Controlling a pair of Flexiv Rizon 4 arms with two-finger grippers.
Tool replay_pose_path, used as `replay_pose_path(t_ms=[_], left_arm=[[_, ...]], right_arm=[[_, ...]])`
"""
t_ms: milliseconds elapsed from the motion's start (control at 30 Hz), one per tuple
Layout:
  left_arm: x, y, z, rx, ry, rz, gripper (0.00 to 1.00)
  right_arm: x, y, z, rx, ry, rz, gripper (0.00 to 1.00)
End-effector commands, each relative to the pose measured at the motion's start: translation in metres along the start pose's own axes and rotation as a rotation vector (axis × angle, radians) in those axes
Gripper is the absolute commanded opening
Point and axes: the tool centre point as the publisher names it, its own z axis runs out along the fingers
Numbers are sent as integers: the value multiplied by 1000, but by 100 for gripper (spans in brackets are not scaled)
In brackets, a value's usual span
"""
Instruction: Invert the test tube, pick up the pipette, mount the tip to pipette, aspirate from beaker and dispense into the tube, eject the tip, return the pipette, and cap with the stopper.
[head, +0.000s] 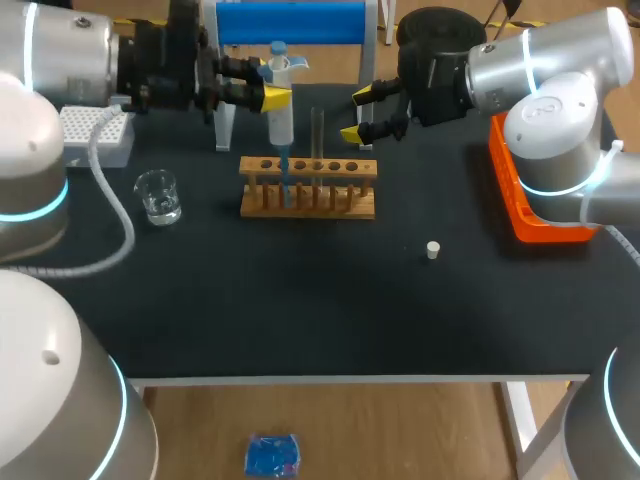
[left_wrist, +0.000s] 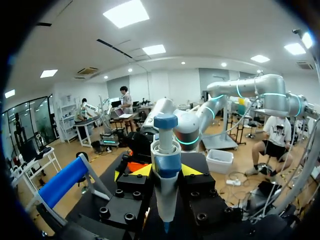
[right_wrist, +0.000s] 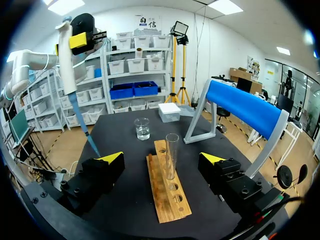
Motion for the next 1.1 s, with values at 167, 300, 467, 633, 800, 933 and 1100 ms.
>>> replay_pose_path(t_ms=[167, 300, 467, 633, 800, 933, 1100], left_arm=[[7, 1, 30, 0, -25, -4, 0], [1, 6, 40, -17, 12, -16, 0], [-3, 9, 51, -24, 35, -26, 0], [-2, 12, 55, -26, 40, -31, 0], [1, 15, 57, -19, 38, -37, 0], [0, 18, 59, -21, 51, -62, 0], [0, 19, 61, -19, 61, -65, 0]], right_arm=[[0, -1, 0, -1, 0, -1, 100], [0, -1, 0, -1, 0, -1, 100], [0, -1, 0, -1, 0, -1, 100], [0, -1, 0, -1, 0, -1, 100], [0, -1, 0, -1, 0, -1, 100], [0, -1, 0, -1, 0, -1, 100], [0, -1, 0, -1, 0, -1, 100]])
